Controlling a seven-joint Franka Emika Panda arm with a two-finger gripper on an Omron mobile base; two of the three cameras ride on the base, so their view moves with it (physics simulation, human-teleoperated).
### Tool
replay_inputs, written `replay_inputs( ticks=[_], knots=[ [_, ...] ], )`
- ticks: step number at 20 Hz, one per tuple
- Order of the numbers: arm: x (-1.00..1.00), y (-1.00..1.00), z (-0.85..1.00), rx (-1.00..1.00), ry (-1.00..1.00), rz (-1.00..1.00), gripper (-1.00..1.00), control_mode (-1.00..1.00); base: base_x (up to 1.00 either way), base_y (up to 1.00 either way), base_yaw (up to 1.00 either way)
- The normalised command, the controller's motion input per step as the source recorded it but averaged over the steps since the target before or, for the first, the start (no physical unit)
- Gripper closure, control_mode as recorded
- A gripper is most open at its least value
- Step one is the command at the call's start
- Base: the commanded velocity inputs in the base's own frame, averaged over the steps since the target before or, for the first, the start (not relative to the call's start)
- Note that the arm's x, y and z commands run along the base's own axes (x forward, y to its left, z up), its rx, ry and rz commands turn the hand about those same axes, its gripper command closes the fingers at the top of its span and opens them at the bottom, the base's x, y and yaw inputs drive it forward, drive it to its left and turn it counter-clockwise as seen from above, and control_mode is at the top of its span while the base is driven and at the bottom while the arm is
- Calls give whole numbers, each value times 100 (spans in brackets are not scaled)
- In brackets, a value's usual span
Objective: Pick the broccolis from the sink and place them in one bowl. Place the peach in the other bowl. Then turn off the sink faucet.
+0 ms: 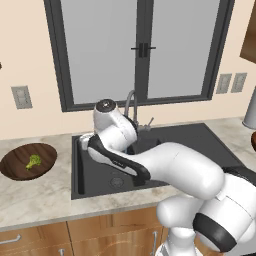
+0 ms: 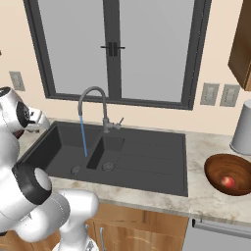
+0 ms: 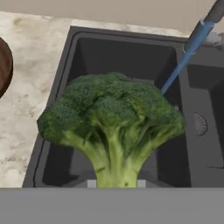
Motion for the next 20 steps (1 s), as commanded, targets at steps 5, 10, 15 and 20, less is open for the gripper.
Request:
replay_inputs(
  ticks=[5,10,15,20],
  knots=[
    [-16,28,34,4,21,31,100,-100,0,0,0],
    [-13,30,5,8,6,30,100,-100,0,0,0],
    [-1,31,-5,9,-4,27,100,-100,0,0,0],
    [-17,31,-6,2,-19,17,100,-100,0,0,0]
  ],
)
